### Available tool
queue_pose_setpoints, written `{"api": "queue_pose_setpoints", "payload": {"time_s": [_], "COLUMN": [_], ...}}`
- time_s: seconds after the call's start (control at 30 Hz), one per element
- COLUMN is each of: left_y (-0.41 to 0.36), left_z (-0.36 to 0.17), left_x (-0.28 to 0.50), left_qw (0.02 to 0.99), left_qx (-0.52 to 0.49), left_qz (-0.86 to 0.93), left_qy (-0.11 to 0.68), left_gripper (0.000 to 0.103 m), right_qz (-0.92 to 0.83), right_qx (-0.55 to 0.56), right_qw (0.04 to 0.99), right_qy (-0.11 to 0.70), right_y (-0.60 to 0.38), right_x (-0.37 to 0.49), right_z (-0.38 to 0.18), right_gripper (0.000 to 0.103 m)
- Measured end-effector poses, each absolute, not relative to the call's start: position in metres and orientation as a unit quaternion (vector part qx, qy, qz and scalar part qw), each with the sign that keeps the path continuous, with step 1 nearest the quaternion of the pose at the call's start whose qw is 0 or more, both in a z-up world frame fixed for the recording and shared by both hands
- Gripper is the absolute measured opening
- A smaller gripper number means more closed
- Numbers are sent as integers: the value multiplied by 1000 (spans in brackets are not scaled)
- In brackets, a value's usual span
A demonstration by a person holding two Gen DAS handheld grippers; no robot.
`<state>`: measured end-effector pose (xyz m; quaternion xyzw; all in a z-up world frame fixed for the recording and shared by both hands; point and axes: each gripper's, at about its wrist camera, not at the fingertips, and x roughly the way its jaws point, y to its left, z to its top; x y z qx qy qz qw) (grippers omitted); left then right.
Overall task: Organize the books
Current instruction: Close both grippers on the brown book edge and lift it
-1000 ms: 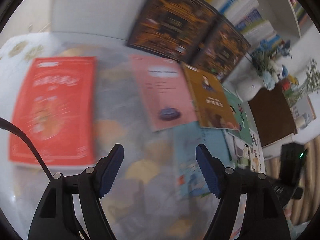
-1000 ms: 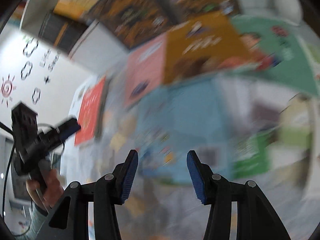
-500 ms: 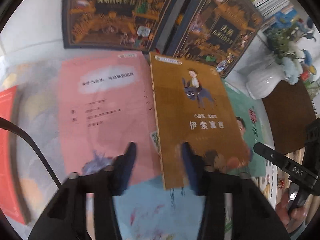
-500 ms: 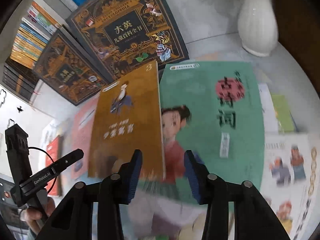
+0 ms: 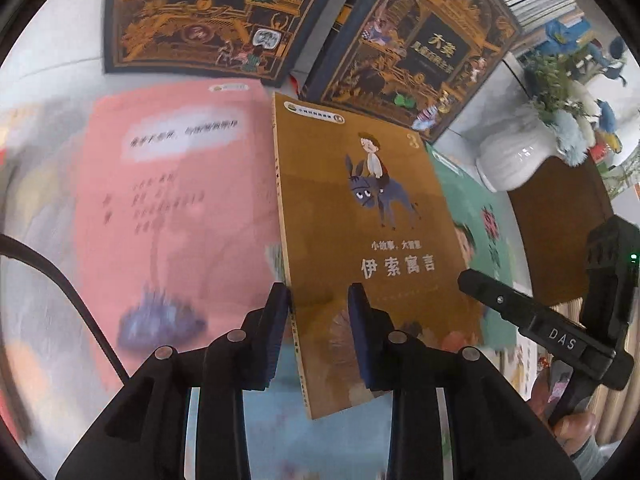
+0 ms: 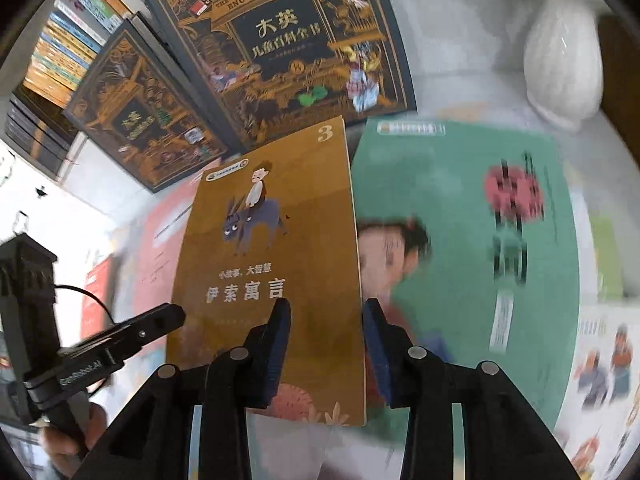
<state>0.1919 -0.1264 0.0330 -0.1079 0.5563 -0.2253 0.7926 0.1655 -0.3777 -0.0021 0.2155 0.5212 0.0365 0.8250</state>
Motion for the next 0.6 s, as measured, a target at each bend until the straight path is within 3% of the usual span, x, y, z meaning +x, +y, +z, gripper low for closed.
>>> {"api": "queue_pose_setpoints", "payload": {"time_s": [0.37, 0.6], "left_y": [-101, -100], "left_z": [14, -11], "left_x": [5, -68], "left_qw": [753, 725], "left_qx": [-132, -161], "left_qz": [-225, -228], "left_qy": [604, 630], "left_gripper": [27, 27], "right_qz": [57, 69], "right_qx": [173, 135], "right_qw": [802, 777], "right_qy": [569, 612], "right_y": [-341, -334], "right_x": [0, -75], "right_z": [-4, -32], "right_gripper": [38, 38]}}
